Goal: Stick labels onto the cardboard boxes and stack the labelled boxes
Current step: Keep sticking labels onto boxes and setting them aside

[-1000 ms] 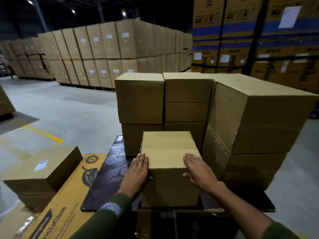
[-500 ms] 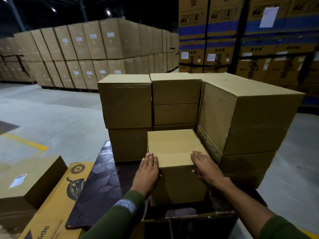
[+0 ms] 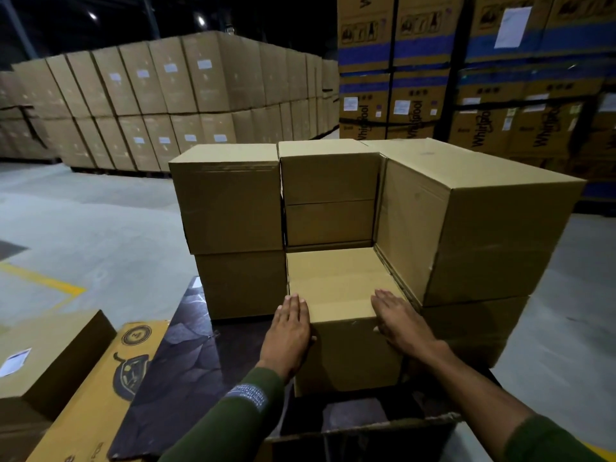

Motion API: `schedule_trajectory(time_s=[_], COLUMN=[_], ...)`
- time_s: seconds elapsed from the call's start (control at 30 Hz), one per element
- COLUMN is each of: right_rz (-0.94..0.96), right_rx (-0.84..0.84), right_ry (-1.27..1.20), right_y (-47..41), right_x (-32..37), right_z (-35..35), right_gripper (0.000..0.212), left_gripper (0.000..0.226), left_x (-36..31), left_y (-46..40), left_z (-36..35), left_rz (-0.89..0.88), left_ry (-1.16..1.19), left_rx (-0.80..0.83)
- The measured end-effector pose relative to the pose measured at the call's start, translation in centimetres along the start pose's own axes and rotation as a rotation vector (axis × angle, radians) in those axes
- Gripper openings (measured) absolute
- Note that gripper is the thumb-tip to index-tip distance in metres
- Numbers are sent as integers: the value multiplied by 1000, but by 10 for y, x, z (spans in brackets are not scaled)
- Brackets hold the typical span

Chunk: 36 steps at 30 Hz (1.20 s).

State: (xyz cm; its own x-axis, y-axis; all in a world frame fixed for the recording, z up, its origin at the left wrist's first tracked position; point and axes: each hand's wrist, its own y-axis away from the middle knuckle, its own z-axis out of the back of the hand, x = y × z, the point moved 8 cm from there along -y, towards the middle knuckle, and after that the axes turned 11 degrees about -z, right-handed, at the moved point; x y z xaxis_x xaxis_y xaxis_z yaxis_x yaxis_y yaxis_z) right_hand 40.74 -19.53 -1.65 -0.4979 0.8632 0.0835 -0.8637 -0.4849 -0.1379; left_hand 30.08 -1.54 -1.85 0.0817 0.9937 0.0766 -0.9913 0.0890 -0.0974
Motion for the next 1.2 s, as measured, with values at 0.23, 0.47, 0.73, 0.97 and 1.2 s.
schedule_trajectory(time_s=[0.23,0.47,0.73,0.97,1.2], right_rz=[23,43,70,85,263], right_rx=[0,-18,-10,-42,-233], right_ry=[-26,-40,-63,-127,-210], right_y=[-6,-10,-10,-2,31], right_x=[-5,-8,-9,-6,48], right_z=[-2,0,-1,3,7], right_gripper=[74,72,73,81,54], left_gripper=[74,75,77,87,88], left_x=[0,0,0,6,32], left_y=[-5,-11,-13,7,72], left_z=[-4,-8,-11,-5,-1], left_rz=[16,32,37,80,244], left_ry=[4,13,3,-34,-58], left_rx=[13,23,44,-15,-121])
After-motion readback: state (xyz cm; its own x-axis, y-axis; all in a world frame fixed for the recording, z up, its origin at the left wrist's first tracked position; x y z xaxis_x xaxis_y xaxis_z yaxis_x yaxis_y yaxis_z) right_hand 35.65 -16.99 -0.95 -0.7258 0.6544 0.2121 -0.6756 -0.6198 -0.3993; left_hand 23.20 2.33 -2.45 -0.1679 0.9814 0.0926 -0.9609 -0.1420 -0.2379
